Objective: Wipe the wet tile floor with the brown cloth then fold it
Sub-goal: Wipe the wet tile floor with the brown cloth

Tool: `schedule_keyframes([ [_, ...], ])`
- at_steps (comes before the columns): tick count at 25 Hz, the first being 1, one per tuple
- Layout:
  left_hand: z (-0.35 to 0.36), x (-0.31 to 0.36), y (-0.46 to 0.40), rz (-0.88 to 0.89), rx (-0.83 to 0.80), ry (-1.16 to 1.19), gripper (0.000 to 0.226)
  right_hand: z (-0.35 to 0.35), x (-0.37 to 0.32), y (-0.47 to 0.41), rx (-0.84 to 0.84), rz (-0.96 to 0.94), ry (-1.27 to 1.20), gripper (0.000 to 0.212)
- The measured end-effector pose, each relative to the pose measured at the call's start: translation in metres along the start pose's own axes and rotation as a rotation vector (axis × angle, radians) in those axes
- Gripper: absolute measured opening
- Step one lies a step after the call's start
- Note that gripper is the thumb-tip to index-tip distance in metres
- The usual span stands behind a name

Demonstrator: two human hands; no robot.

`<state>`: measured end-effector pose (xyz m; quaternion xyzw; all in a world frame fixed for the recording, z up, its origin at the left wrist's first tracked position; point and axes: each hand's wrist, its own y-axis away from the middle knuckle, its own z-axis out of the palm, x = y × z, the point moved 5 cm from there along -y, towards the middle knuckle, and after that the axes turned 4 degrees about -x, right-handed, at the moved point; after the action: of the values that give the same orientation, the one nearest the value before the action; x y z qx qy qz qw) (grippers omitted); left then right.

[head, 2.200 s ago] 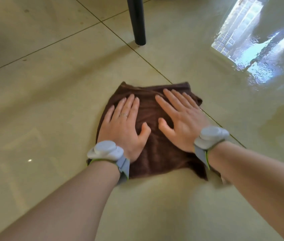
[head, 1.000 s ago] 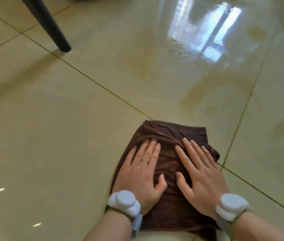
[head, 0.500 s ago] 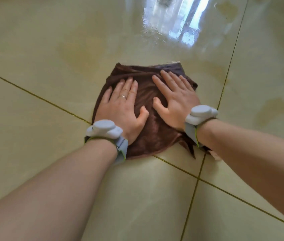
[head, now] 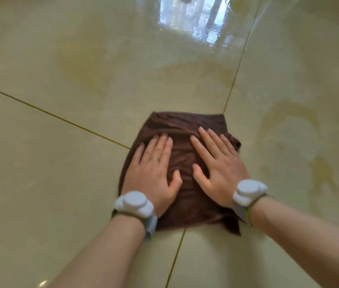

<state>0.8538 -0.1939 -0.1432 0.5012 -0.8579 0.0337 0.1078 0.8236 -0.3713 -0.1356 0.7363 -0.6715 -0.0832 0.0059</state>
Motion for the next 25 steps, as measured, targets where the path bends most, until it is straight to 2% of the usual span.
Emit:
schedule_keyframes([
  [7,0.024,0.103,0.086,0.208,-0.145,0.013,0.080,0.018,0.025,0.167,0.011,0.207,-0.053,0.070],
  [10,0.027,0.114,0.087,0.257,-0.171,0.001,0.082,0.021,0.034,0.180,0.049,0.205,-0.081,0.071],
  [21,0.038,0.174,-0.093,0.231,-0.110,-0.093,0.075,-0.002,0.183,0.068,0.186,0.362,-0.076,0.069],
  [25,0.038,0.183,-0.131,0.196,-0.092,-0.085,0.073,-0.012,0.211,0.025,0.220,0.374,-0.080,0.069],
])
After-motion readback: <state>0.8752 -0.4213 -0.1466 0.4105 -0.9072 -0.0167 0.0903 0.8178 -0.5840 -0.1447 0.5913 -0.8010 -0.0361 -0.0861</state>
